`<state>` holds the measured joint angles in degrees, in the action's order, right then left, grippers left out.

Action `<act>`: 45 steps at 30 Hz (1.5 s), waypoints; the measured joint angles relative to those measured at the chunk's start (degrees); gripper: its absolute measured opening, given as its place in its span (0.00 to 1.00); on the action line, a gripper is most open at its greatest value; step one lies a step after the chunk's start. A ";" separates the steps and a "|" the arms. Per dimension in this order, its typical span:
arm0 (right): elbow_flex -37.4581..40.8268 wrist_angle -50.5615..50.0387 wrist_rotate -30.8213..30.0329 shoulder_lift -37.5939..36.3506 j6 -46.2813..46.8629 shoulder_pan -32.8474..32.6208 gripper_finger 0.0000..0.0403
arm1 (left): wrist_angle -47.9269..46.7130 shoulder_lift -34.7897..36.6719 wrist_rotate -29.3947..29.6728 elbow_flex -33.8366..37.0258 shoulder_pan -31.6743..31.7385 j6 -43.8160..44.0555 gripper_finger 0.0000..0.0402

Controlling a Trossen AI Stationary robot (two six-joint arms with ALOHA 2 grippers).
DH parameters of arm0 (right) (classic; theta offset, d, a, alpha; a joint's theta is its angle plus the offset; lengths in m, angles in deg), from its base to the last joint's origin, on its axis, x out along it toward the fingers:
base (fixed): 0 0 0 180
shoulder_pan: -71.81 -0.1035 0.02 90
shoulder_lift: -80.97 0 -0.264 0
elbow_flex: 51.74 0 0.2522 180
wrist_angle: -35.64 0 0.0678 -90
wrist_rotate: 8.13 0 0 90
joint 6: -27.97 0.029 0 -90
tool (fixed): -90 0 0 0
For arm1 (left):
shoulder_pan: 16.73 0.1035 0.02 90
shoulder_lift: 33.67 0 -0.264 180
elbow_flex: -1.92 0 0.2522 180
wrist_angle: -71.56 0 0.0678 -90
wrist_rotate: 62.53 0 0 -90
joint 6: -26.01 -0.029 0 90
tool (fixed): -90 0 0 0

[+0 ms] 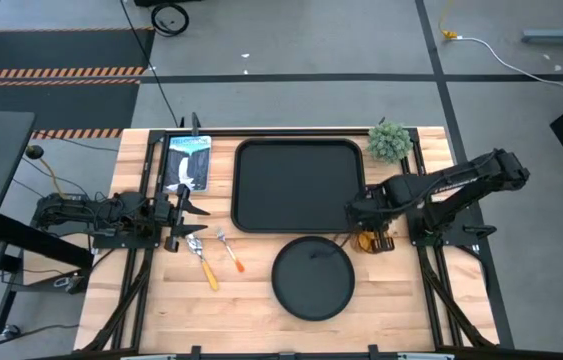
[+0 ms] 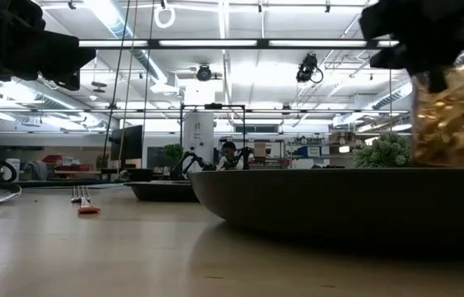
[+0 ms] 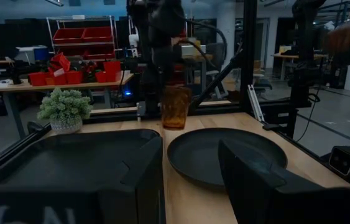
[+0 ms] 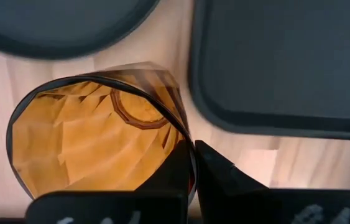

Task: Pick and place plate/cup/fork/spoon on tray
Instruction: Put the brown cup on the black tray

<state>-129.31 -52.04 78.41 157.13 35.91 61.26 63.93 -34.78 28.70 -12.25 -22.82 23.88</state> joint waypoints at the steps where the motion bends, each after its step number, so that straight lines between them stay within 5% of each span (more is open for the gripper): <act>1: -0.90 0.01 0.00 0.00 -0.57 0.97 0.03 | 0.02 0.01 0.00 0.00 0.00 0.00 0.42; 9: -6.62 0.01 -1.58 2.35 -7.50 11.00 0.04 | 0.00 -0.02 0.00 0.00 0.00 0.02 0.42; 29: -20.57 2.29 -4.23 23.23 -33.35 45.37 0.04 | 0.00 -0.01 0.00 0.00 0.01 0.01 0.42; 45: -25.40 5.12 4.51 29.72 -30.73 61.79 0.04 | 0.00 0.01 0.00 -0.02 0.02 0.02 0.42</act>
<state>-154.71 -46.92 82.91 186.85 5.18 123.05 63.93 -34.78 28.70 -12.27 -22.80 23.90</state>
